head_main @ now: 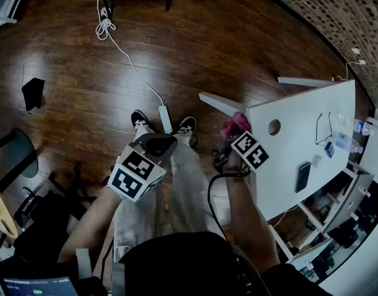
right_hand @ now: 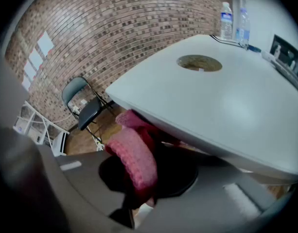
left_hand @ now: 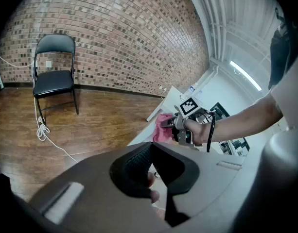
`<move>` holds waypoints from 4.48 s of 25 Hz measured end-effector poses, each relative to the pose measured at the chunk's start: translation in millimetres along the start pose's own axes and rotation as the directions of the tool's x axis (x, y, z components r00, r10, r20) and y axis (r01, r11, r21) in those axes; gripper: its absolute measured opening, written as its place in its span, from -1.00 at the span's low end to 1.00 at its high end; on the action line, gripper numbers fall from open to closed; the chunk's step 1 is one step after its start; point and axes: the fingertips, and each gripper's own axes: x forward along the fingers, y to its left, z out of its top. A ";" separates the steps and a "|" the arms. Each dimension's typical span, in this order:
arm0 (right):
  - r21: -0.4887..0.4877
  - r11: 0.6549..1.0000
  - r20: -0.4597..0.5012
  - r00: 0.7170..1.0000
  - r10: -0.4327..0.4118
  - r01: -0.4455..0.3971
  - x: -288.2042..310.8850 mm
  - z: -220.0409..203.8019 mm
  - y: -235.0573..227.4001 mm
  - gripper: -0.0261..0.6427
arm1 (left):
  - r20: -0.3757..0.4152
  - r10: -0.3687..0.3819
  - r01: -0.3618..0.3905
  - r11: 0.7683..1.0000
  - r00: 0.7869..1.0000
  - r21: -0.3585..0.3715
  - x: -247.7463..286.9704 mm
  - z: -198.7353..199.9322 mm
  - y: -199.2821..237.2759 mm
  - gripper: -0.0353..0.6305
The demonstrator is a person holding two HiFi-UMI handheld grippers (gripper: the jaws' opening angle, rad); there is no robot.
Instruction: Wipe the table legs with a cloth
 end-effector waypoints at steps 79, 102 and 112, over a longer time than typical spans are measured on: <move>-0.244 0.954 -0.075 0.978 -0.196 0.173 514.4 -179.0 -86.9 -0.72 | -0.044 0.041 -0.054 0.939 0.998 -0.338 318.3 -183.4 273.8 -0.89; 0.577 0.816 0.119 0.988 -0.100 0.014 613.4 -174.5 -72.9 -0.72 | -0.128 0.090 -0.122 0.957 0.988 -0.263 327.4 -169.1 299.6 -0.89; 0.709 0.702 0.204 0.973 -0.111 -0.068 604.0 -168.6 -75.6 -0.72 | -0.133 0.106 -0.137 0.956 0.986 -0.260 326.1 -164.2 307.8 -0.89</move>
